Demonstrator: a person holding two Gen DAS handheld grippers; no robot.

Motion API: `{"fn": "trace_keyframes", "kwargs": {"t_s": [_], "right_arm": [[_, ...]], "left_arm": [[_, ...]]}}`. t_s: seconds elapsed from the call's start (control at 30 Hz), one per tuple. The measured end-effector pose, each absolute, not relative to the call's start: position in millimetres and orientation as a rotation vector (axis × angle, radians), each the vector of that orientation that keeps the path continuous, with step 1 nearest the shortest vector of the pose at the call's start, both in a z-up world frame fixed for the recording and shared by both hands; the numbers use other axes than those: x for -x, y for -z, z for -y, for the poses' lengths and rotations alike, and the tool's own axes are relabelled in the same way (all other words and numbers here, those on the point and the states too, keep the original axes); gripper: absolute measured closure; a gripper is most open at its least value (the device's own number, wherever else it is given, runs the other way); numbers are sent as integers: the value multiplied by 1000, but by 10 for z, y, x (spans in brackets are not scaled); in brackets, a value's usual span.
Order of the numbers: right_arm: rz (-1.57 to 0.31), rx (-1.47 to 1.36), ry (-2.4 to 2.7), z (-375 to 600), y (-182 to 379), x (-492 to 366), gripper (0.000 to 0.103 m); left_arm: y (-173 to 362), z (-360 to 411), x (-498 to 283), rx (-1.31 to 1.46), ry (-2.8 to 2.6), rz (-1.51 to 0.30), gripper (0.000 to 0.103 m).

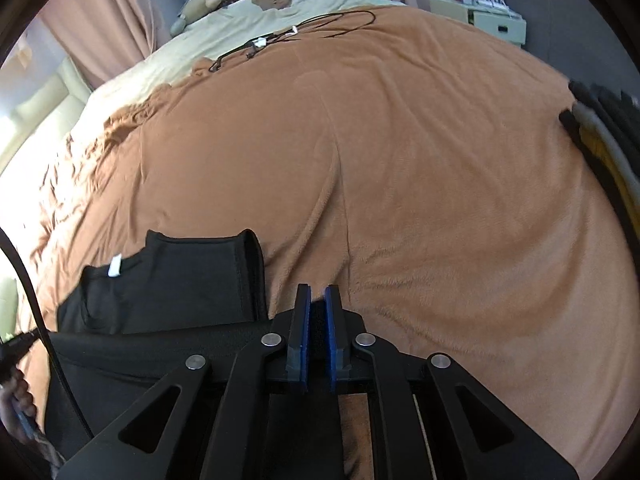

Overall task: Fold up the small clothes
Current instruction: 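Open both grippers to release the folded hem onto the shirt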

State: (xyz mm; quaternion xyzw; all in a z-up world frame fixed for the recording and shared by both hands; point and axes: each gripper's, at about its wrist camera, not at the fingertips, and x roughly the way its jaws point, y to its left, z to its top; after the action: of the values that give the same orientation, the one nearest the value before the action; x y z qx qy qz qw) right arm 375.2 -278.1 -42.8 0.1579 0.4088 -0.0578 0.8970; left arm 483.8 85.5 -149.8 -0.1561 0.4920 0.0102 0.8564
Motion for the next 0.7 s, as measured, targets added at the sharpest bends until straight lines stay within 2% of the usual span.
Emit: {"fn": "trace_keyframes", "kwargs": {"t_s": [0.03,0.07,0.1,0.13,0.17,0.43,0.7], "right_arm": [[-838,-319,112,2779,406,-3740,71],[-821,-309,107,2783,369,-3694,36],[-800,-299,106,2791,348,-3676,24],[-777,-282,101,2781,317,-3629,21],[-775,-272,86,2758,314,-3603,21],[-842,-156,11,2665,368,-3405,21],[-928,5,-10,2483,444,-3394,21]], "left_arm": [[1486,-866,-4816,326,-18,-1032,68],[1465,-879,-4789,321,-18,-1025,59],[1441,-891,-4765,312,-22,-1019,43],[1405,-908,-4723,296,-29,-1004,37],[1372,-903,-4708,285,-31,-993,34],[1301,-767,-4537,118,67,-1016,34],[1563,-530,-4532,-88,90,-1129,34]]}}
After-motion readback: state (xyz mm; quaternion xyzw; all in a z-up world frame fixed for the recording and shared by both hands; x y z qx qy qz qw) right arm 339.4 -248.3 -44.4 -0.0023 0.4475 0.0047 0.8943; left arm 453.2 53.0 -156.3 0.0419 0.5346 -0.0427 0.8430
